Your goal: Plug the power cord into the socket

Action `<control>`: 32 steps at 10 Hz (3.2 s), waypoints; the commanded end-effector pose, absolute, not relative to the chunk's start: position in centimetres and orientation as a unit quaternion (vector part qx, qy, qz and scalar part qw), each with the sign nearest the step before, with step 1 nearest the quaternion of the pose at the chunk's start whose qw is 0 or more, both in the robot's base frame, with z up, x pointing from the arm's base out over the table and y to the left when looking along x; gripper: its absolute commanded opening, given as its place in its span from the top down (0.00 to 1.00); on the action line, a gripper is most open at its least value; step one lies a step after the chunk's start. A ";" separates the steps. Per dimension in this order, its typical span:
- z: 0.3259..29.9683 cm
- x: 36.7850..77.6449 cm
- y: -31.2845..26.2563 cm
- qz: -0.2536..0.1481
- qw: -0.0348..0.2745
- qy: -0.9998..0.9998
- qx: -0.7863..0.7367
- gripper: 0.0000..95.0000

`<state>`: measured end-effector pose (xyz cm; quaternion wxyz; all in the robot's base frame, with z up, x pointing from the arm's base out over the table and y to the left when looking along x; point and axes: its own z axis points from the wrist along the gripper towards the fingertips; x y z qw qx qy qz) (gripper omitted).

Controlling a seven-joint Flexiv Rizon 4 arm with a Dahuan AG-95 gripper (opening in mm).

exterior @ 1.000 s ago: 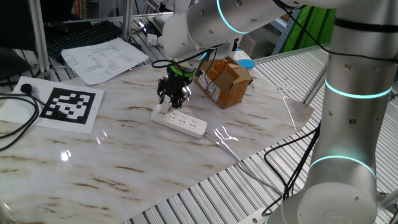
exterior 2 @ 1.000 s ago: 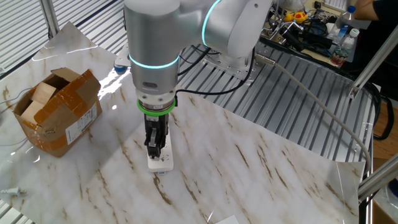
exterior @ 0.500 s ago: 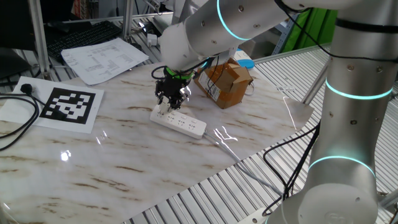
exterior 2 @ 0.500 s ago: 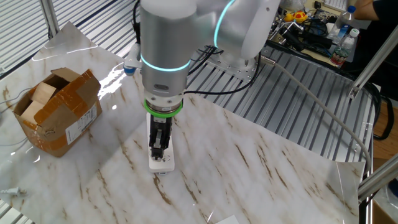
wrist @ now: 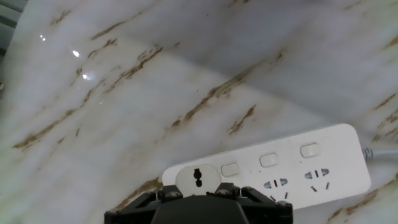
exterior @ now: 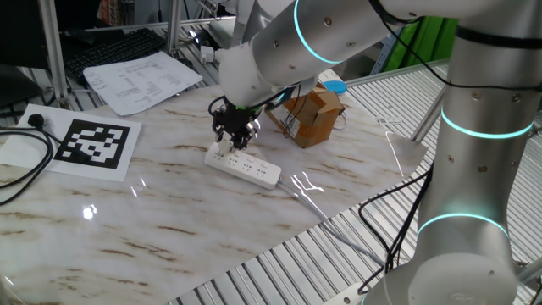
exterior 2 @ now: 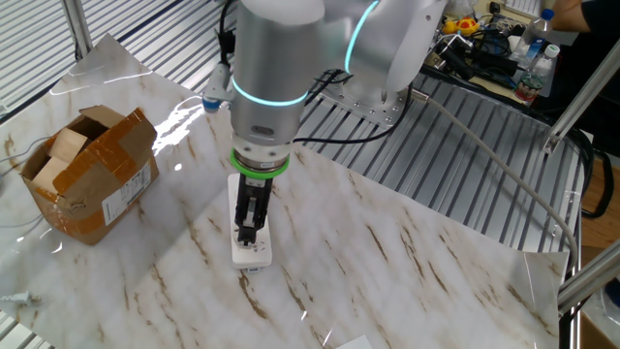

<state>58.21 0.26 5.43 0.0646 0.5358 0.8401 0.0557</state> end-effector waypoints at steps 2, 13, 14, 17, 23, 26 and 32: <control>5.3 58.4 0.4 0.056 0.060 0.835 0.545 1.00; 5.1 58.3 0.8 0.054 0.064 0.834 0.546 1.00; 5.1 58.3 1.0 0.054 0.065 0.833 0.547 1.00; 5.0 58.4 1.1 0.057 0.063 0.831 0.549 1.00; 4.9 58.4 1.2 0.055 0.050 0.828 0.556 0.80; 4.9 58.6 1.2 0.056 0.046 0.824 0.561 0.40; 5.0 58.6 1.2 0.056 0.003 0.820 0.570 0.20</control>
